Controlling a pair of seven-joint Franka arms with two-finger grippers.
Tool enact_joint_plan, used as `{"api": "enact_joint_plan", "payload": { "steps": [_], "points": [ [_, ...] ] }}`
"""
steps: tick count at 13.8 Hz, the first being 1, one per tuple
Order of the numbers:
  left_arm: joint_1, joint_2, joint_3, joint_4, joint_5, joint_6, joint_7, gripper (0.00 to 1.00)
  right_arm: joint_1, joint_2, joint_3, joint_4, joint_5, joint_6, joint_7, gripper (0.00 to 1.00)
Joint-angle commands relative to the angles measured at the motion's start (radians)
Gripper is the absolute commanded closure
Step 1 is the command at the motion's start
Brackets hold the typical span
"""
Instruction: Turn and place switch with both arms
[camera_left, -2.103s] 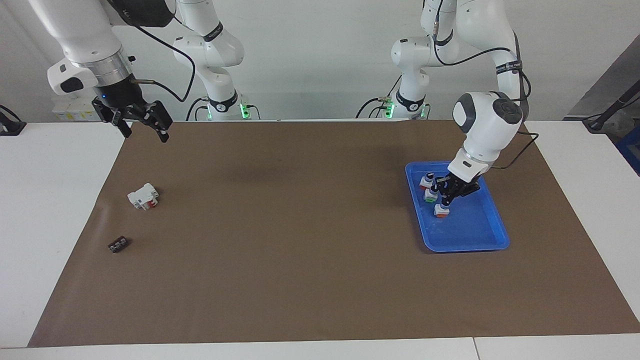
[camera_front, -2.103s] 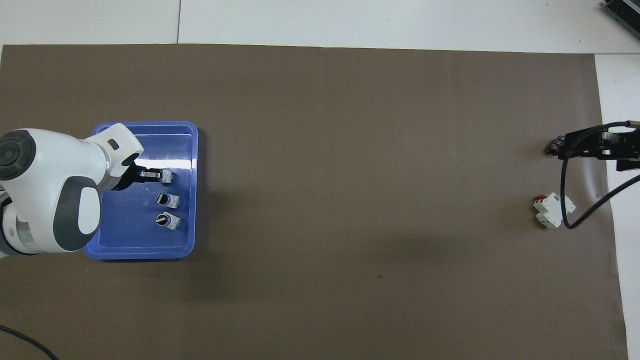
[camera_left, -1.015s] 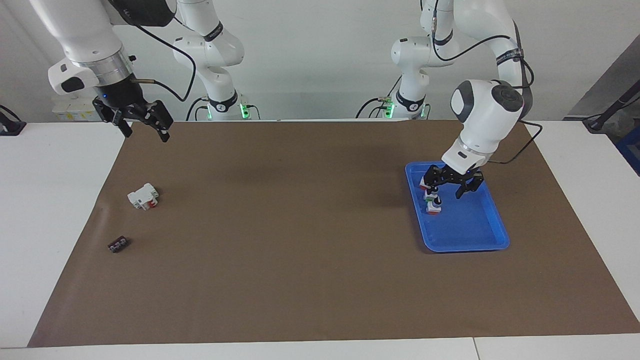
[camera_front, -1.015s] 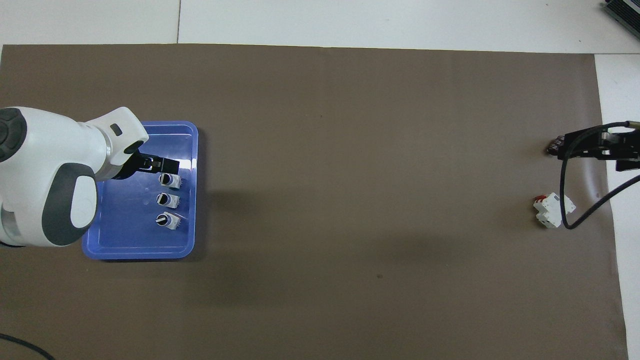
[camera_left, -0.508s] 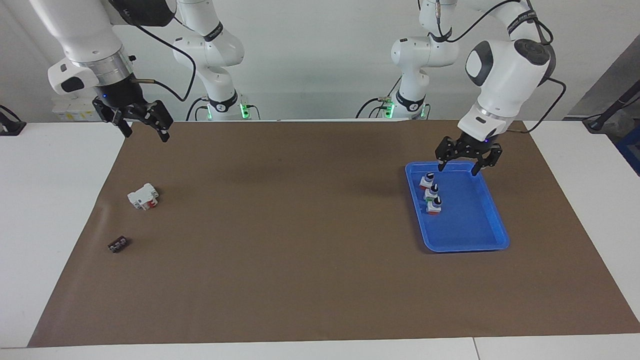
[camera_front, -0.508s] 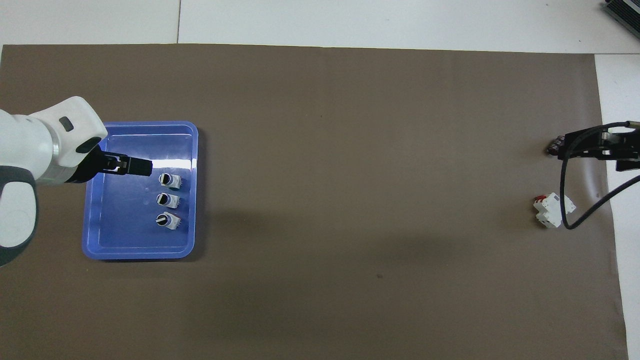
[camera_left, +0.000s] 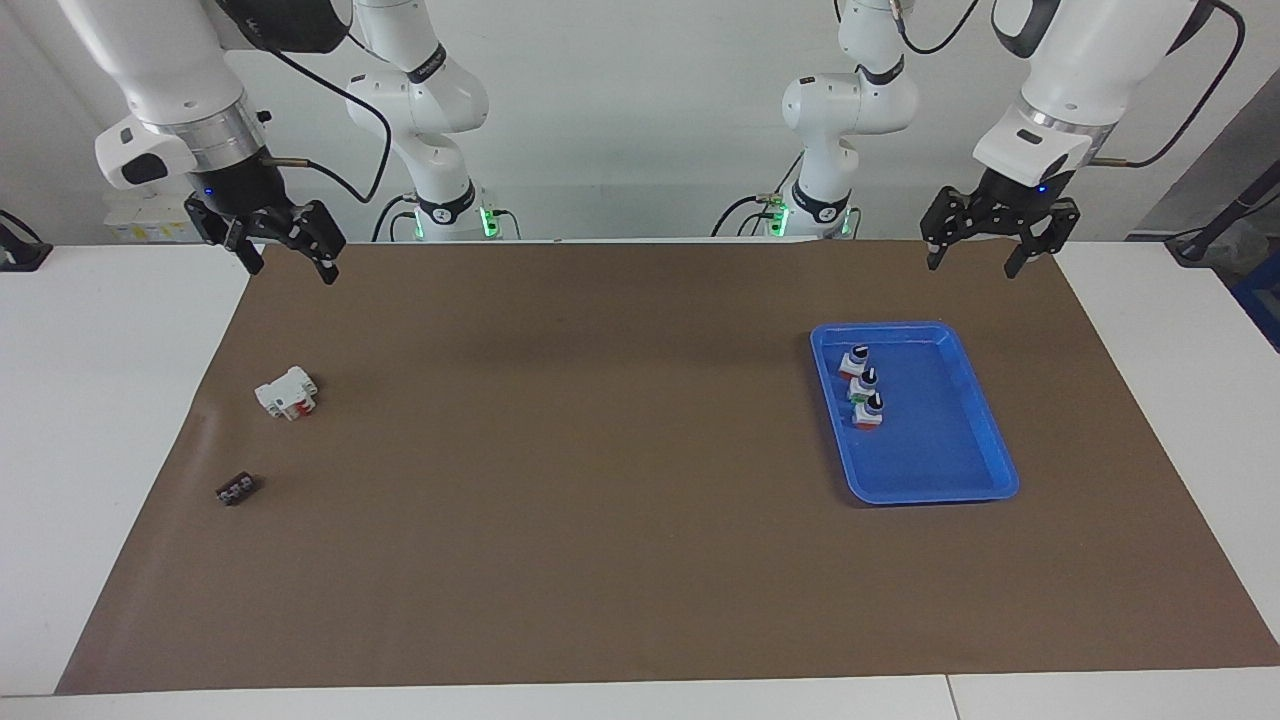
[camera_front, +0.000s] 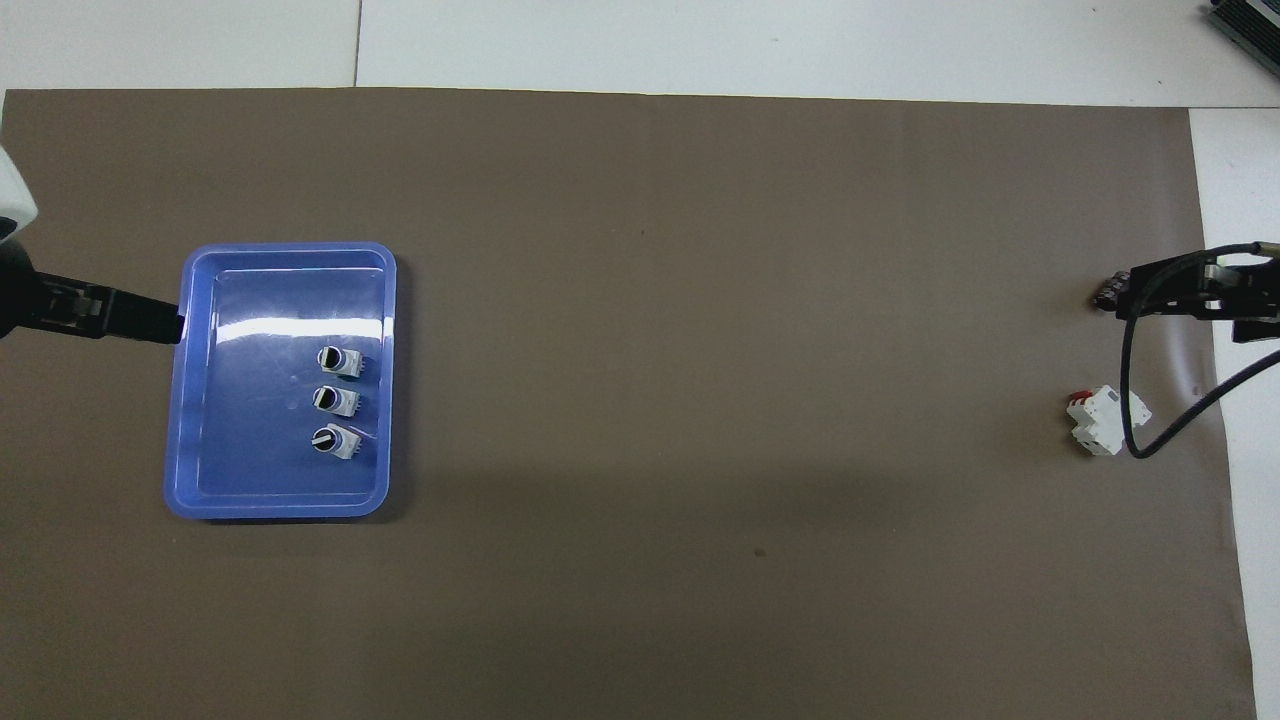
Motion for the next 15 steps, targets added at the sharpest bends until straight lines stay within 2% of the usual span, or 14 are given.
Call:
{"api": "enact_joint_plan", "payload": {
  "steps": [1,3,7,15],
  "points": [
    [-0.015,0.042,0.032,0.072,0.017,-0.074,0.013,0.0,0.001,-0.013,-0.004,-0.007,-0.022,-0.015,-0.008,0.0],
    [-0.015,0.016,0.074,0.054,0.018,-0.08,0.014,0.0,0.001,-0.013,-0.003,-0.007,-0.027,-0.013,-0.008,0.0],
    [-0.008,0.005,0.078,0.028,0.015,-0.077,0.013,0.0,0.001,-0.015,-0.003,-0.007,-0.027,-0.013,-0.008,0.0],
    [0.031,0.037,0.046,0.072,-0.022,-0.111,0.005,0.0,0.001,-0.013,-0.003,-0.009,-0.027,-0.013,-0.008,0.0]
  ]
}}
